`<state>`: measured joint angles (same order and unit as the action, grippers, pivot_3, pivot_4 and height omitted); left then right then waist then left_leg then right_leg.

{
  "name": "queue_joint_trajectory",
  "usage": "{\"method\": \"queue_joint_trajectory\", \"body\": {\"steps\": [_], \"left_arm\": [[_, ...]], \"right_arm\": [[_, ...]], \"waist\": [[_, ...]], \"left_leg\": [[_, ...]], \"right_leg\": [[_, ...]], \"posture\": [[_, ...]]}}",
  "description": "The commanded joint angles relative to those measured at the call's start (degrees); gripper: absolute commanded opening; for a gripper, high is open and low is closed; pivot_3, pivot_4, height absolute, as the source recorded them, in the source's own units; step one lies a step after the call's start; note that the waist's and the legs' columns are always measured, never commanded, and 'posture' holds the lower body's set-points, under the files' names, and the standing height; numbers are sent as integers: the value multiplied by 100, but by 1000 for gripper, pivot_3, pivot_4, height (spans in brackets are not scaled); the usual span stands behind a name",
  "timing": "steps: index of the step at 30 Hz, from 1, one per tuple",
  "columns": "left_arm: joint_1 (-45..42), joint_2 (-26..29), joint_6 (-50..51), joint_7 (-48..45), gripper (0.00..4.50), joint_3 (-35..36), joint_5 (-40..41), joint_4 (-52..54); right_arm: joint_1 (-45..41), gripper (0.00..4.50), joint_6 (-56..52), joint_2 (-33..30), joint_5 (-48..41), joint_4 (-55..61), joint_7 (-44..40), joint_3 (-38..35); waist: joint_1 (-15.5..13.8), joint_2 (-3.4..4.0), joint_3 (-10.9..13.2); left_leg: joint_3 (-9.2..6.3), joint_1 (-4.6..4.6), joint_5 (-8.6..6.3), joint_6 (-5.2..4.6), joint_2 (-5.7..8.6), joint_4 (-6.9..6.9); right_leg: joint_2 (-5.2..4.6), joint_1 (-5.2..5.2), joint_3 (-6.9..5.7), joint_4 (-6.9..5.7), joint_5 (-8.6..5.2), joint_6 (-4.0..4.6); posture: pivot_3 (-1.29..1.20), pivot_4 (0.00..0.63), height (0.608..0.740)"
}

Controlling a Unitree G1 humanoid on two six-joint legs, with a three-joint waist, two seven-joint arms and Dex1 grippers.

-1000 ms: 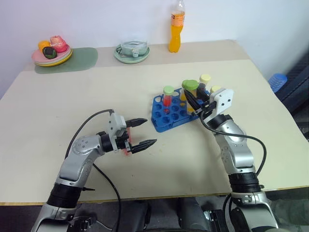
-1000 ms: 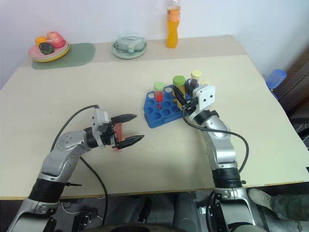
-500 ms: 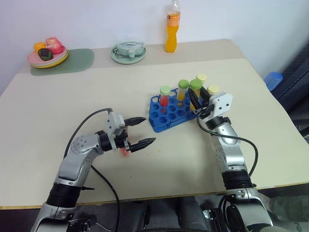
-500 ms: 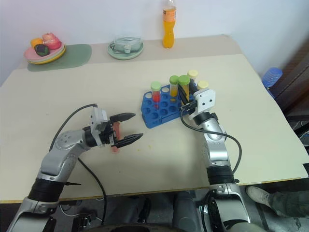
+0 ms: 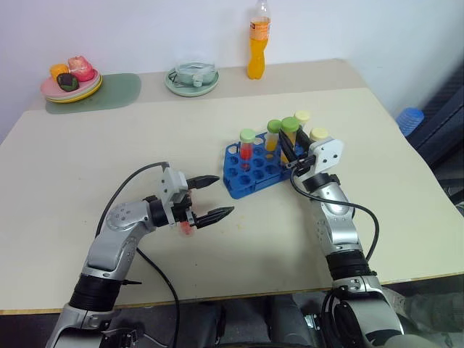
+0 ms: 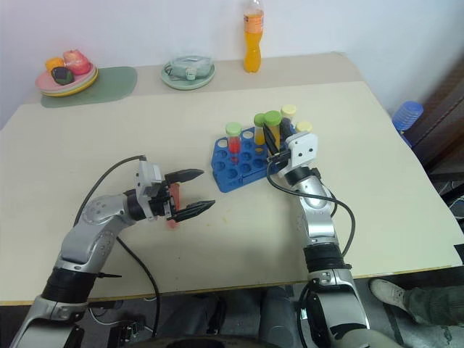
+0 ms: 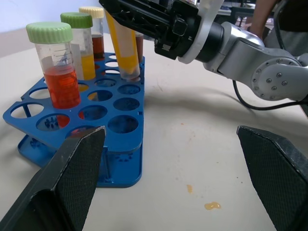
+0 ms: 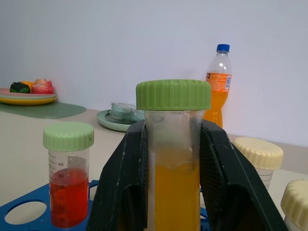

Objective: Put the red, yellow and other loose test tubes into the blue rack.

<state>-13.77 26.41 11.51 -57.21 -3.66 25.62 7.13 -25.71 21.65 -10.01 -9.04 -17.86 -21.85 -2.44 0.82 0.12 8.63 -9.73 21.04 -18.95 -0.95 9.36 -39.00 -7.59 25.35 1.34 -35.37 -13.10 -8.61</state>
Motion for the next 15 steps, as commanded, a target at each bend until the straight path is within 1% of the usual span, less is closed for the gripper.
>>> {"method": "queue_joint_trajectory", "body": {"steps": [1, 8, 15], "left_arm": [[-5, 51, -18, 3, 4500, 109, 82, 231], [-6, 55, -7, -20, 4500, 97, 69, 234], [22, 77, 11, -22, 4500, 104, 73, 264]], "right_arm": [[160, 859, -89, 32, 38, 226, 7, 64], [225, 859, -193, 128, 91, 362, 11, 244], [21, 859, -130, 245, 146, 32, 68, 231]], "waist": [[-2, 0, 0], [0, 1, 0], [23, 1, -1]], "left_leg": [[0, 0, 0, 0, 0, 0], [0, -1, 0, 0, 0, 0], [0, -2, -1, 1, 0, 3]], "right_leg": [[0, 0, 0, 0, 0, 0], [0, 0, 0, 0, 0, 0], [1, 1, 1, -1, 0, 0]], "posture": [[0, 150, 740], [0, 150, 740], [0, 150, 740]]}}
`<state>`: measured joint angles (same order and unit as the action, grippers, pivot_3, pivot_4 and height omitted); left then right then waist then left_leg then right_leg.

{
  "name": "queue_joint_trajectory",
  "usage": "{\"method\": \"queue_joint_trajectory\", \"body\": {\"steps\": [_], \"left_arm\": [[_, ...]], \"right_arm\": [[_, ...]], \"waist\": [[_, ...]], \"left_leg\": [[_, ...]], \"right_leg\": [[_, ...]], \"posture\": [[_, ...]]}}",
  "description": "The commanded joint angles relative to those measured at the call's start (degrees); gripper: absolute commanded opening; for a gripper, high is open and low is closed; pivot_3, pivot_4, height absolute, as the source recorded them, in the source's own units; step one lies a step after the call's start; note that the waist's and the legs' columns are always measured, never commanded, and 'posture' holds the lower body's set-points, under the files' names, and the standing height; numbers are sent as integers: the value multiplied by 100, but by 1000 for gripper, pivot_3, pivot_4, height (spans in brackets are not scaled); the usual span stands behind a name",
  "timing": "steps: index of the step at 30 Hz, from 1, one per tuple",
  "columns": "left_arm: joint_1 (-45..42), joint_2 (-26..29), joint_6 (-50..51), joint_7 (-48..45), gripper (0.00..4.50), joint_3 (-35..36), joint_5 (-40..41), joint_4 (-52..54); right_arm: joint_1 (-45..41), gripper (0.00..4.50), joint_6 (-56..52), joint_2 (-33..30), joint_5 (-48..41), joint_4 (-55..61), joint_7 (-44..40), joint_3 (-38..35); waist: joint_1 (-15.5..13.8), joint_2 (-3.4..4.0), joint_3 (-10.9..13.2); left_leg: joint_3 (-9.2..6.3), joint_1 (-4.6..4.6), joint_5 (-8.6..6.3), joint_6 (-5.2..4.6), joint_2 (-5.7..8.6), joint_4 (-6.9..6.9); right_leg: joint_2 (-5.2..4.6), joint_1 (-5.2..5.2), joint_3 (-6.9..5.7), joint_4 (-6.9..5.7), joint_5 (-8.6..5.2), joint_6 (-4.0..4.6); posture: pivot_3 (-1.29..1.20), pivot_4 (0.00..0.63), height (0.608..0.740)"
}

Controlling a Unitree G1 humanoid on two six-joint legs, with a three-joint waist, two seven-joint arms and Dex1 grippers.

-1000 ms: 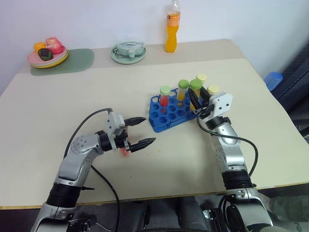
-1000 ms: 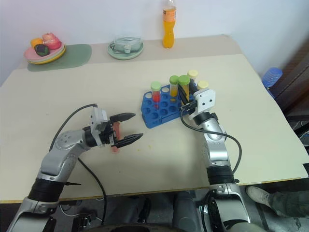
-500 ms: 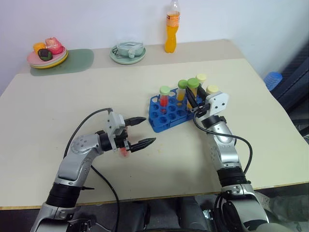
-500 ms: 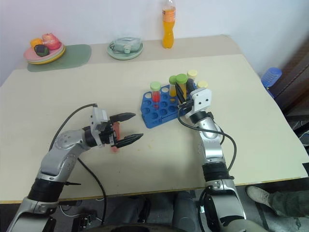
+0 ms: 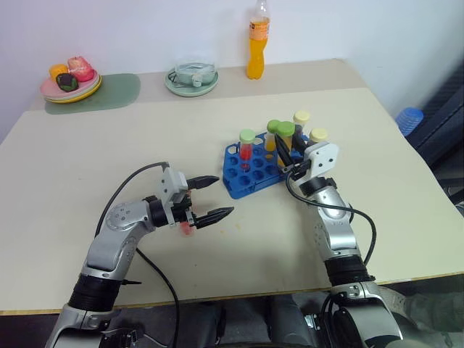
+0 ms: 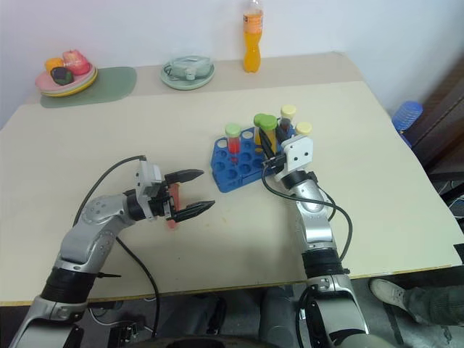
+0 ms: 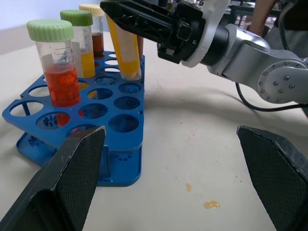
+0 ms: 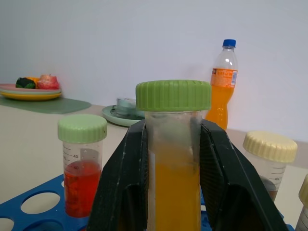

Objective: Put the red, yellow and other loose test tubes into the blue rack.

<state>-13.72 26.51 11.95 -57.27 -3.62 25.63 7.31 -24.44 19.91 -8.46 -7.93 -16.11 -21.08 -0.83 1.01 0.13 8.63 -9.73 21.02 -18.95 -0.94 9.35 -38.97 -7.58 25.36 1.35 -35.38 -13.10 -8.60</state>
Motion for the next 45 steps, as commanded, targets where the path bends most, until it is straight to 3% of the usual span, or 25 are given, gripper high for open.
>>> {"method": "queue_joint_trajectory", "body": {"steps": [1, 12, 17, 19, 20, 33, 39, 45], "left_arm": [[23, 71, -29, -9, 4500, 106, 74, 253], [129, 94, -1, 61, 4500, 144, 98, 345], [161, 75, 26, 106, 4500, 161, 120, 382], [165, 64, 33, 128, 4500, 170, 133, 392], [165, 61, 30, 138, 4500, 173, 135, 390], [151, -146, 16, 576, 4500, 438, 286, 493], [97, -407, 505, 1277, 4500, 775, 711, 843], [275, -399, 1164, 3075, 4500, 662, -571, 1474]], "right_arm": [[-139, 859, 62, 106, 20, -206, 2, 44], [-133, 859, 95, 292, -454, -317, -331, -81], [-14, 3169, 97, 248, -436, -209, -394, -100], [28, 4287, 163, 177, -275, -148, -316, -94], [52, 4405, 157, 136, -245, -102, -321, -91], [684, 4405, -307, -643, -184, 862, -530, -183], [1209, 4405, -695, -1149, -297, 1354, -636, -391], [1855, 4405, -1384, -1891, -791, 2076, -1396, -566]], "waist": [[7, 0, 0], [23, 1, 0], [18, 2, 1], [3, 3, 1], [-8, 3, 1], [-29, 2, 1], [-49, 2, 1], [-74, 2, 1]], "left_leg": [[0, 0, 0, 0, 0, 0], [2, -9, -1, 2, -3, 8], [2, -10, -2, 4, -5, 10], [3, -10, -2, 4, -4, 9], [3, -10, -2, 4, -4, 7], [2, -9, -2, 4, -3, 7], [3, -9, -2, 3, -2, 6], [6, -9, -3, 3, -3, 6]], "right_leg": [[0, 0, 0, 0, 0, 0], [2, -1, 1, -1, 0, 0], [3, 0, 2, -3, 0, 1], [3, 0, 2, -3, 0, 1], [2, -1, 2, -3, 0, 1], [2, -3, 2, 0, 0, 1], [0, -6, 2, 1, 0, 1], [0, -8, 5, 5, 0, 0]], "posture": [[0, 150, 740], [0, 150, 740], [0, 150, 740], [0, 150, 740], [0, 150, 740], [0, 150, 740], [0, 150, 740], [0, 150, 740]]}}
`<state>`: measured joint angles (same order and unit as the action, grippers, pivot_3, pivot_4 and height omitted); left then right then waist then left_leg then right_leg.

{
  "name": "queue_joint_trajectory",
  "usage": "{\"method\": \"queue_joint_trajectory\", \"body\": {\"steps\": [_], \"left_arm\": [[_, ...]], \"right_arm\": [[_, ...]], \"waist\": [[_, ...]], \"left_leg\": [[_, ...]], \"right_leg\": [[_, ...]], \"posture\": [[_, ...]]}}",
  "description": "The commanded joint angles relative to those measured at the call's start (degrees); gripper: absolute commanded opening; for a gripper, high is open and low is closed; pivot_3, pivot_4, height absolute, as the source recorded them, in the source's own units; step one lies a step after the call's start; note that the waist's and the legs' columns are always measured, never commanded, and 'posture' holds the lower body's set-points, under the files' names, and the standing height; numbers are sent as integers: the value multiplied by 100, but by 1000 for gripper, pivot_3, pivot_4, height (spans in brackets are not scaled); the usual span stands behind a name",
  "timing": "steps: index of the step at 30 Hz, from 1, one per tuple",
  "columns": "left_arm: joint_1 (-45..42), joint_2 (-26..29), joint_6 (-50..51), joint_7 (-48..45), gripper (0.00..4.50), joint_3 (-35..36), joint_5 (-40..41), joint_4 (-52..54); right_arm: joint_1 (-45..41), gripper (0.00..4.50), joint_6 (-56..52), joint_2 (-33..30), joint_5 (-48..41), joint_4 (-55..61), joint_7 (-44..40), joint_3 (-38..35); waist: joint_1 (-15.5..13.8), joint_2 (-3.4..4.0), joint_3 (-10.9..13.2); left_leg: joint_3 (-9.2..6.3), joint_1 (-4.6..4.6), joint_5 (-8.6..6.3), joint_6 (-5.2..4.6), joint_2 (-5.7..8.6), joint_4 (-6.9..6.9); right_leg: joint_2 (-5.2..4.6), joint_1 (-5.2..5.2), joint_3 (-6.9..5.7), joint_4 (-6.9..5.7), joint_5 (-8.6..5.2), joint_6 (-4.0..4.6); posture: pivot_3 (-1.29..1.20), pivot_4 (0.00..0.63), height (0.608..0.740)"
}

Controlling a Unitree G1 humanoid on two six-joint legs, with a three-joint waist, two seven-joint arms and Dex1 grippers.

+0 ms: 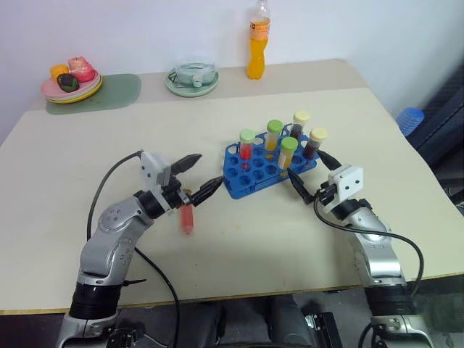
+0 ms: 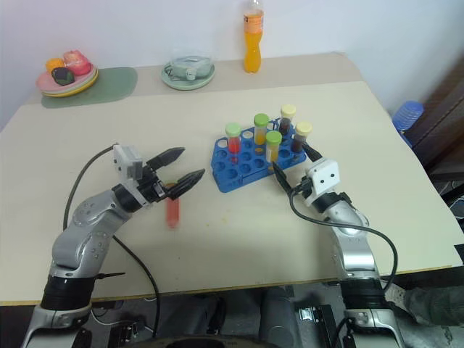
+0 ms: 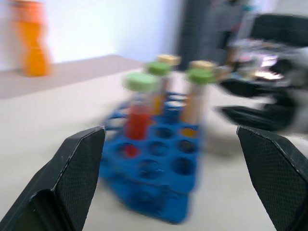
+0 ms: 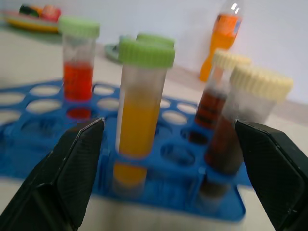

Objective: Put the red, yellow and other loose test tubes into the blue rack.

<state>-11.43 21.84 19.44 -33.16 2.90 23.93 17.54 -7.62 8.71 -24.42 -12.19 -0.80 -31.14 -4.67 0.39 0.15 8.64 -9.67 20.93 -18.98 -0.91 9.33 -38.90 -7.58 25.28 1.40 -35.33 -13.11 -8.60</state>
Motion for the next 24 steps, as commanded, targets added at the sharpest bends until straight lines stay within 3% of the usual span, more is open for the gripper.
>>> {"method": "queue_joint_trajectory", "body": {"steps": [1, 5, 7, 9, 11, 14, 17, 21, 23, 24], "left_arm": [[34, 76, 647, 814, 4500, 21, -415, 550], [-411, -24, 2796, 1863, 4500, 453, 15, 1002], [-1192, -322, 5056, 2467, 4500, 1040, 173, 1148], [-1813, -588, 6370, 2695, 4500, 1518, 282, 1207], [-2334, -789, 7081, 2809, 4500, 1908, 406, 1138], [-2807, -1033, 7306, 3565, 4500, 2358, 1187, 712], [-2996, -964, 7306, 4703, 4500, 2571, 2664, 198], [-3056, -398, 7306, 6678, 4500, 2427, 5295, -599], [-2722, 674, 6105, 8311, 4500, 1324, 7910, -814], [-2586, 983, 5701, 8716, 4500, 948, 8578, -804]], "right_arm": [[259, 4405, -399, -420, -506, 680, -543, -217], [705, 4405, -1081, -1357, -1708, 1586, -1894, -486], [656, 4405, -1466, -1760, -2185, 1879, -2320, -627], [537, 4405, -1686, -1950, -2379, 2005, -2483, -687], [370, 4405, -1827, -2004, -2436, 2043, -2493, -675], [204, 4405, -2047, -2042, -2519, 2166, -2606, -613], [118, 4405, -2214, -2051, -2578, 2240, -2736, -578], [-18, 4405, -2321, -2050, -2549, 2171, -2882, -568], [-73, 4405, -2331, -2019, -2506, 2107, -2930, -553], [-80, 4405, -2323, -2000, -2482, 2089, -2955, -535]], "waist": [[-27, 0, 0], [-130, 1, 4], [-140, -3, 5], [-152, -17, 5], [-131, -19, 5], [-128, -20, 6], [-128, -23, 8], [-127, -26, 10], [-126, -33, 13], [-119, -33, 13]], "left_leg": [[0, 0, 0, 0, 0, -1], [2, 1, -1, -2, 0, -8], [-1, 1, -2, -2, 0, -16], [-3, 2, -2, -2, 0, -25], [-3, 0, -2, -2, 0, -21], [-5, 0, -3, 0, 0, -16], [-6, 0, -4, 3, -1, -16], [-6, 0, -5, 3, -1, -19], [-6, 0, -5, 3, -1, -19], [-8, 0, -6, 5, -2, -20]], "right_leg": [[-1, -1, 0, 0, 0, 0], [-1, -4, 3, 0, 0, 0], [1, -11, 2, -1, 0, -1], [2, -15, -2, -2, 0, -2], [1, -15, -3, -1, 0, -2], [0, -11, -5, 1, 0, -2], [0, -8, -5, 0, 0, -2], [-2, -7, -3, -3, 0, -2], [-2, -4, -1, -8, 0, -2], [-4, -2, 3, -14, 0, -2]], "posture": [[0, 150, 740], [0, 150, 740], [0, 150, 740], [0, 150, 740], [0, 150, 740], [0, 150, 740], [0, 150, 740], [0, 150, 740], [0, 150, 740], [0, 150, 740]]}}
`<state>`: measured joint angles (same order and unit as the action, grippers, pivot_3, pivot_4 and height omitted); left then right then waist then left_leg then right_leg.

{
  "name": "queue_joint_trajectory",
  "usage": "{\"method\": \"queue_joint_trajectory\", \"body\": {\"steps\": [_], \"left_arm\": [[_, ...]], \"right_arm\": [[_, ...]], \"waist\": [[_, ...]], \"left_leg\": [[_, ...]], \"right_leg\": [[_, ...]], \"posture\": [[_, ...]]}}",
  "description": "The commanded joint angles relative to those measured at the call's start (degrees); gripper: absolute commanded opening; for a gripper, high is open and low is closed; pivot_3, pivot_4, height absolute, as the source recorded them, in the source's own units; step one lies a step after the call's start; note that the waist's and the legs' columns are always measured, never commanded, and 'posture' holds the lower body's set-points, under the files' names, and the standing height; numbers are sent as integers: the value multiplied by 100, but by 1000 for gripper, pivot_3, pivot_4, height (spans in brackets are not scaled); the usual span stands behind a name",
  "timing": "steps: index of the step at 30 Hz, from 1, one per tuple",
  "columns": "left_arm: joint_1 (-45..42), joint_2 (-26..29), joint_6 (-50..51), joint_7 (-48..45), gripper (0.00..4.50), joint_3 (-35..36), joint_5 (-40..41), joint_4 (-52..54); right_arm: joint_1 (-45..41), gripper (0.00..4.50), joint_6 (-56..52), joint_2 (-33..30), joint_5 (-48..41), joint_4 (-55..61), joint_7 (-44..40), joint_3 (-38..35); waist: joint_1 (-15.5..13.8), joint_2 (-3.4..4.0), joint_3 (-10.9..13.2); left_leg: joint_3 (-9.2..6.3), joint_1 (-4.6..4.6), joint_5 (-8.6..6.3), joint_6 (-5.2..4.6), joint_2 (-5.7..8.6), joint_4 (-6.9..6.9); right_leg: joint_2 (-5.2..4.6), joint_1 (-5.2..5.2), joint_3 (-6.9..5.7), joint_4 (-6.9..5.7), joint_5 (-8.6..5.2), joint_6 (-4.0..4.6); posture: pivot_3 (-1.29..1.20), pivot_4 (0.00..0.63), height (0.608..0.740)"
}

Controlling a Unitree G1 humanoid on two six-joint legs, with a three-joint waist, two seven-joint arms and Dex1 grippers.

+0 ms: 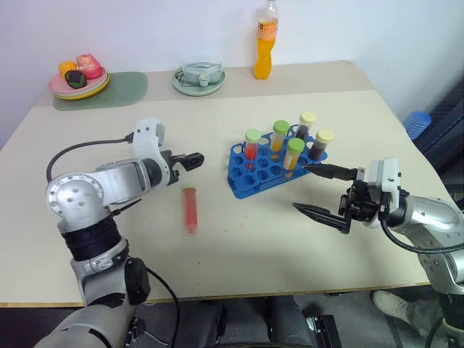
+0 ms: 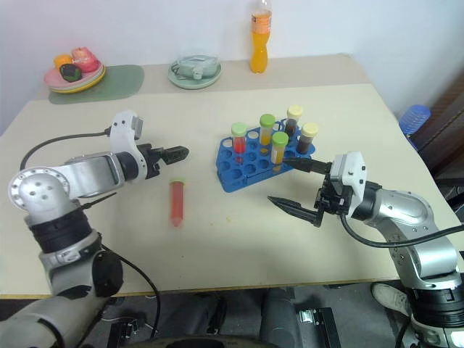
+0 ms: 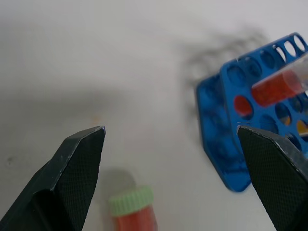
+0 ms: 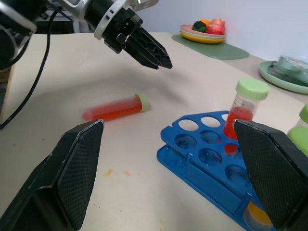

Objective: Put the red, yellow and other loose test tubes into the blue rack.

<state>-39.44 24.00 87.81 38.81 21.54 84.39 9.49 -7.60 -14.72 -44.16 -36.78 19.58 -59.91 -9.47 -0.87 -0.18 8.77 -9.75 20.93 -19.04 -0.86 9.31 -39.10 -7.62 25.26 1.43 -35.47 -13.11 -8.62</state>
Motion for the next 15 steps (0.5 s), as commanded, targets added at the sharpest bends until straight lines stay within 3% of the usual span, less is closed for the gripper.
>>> {"method": "queue_joint_trajectory", "body": {"steps": [1, 9, 15], "left_arm": [[305, 939, -1429, 1731, 4500, -1165, 2843, 60], [589, 1279, -2087, 2390, 4500, -1728, 2861, 284], [612, 659, -2387, 3471, 4500, -1672, 2861, 153]], "right_arm": [[-85, 4405, 27, -13, -5, 39, -99, -45], [-309, 4405, 113, 94, 141, -153, -269, 140], [-399, 4405, 87, 111, 158, -150, -331, 171]], "waist": [[4, 2, -1], [-152, 4, -2], [-153, 4, -3]], "left_leg": [[1, -1, -1, 2, 0, -1], [11, -12, -1, 3, 3, -4], [13, -16, -1, 3, 3, -2]], "right_leg": [[0, 3, 4, -7, 0, 0], [5, -4, 9, -6, 0, 1], [5, -6, 10, -7, 0, 1]], "posture": [[0, 150, 740], [0, 150, 740], [0, 150, 740]]}}
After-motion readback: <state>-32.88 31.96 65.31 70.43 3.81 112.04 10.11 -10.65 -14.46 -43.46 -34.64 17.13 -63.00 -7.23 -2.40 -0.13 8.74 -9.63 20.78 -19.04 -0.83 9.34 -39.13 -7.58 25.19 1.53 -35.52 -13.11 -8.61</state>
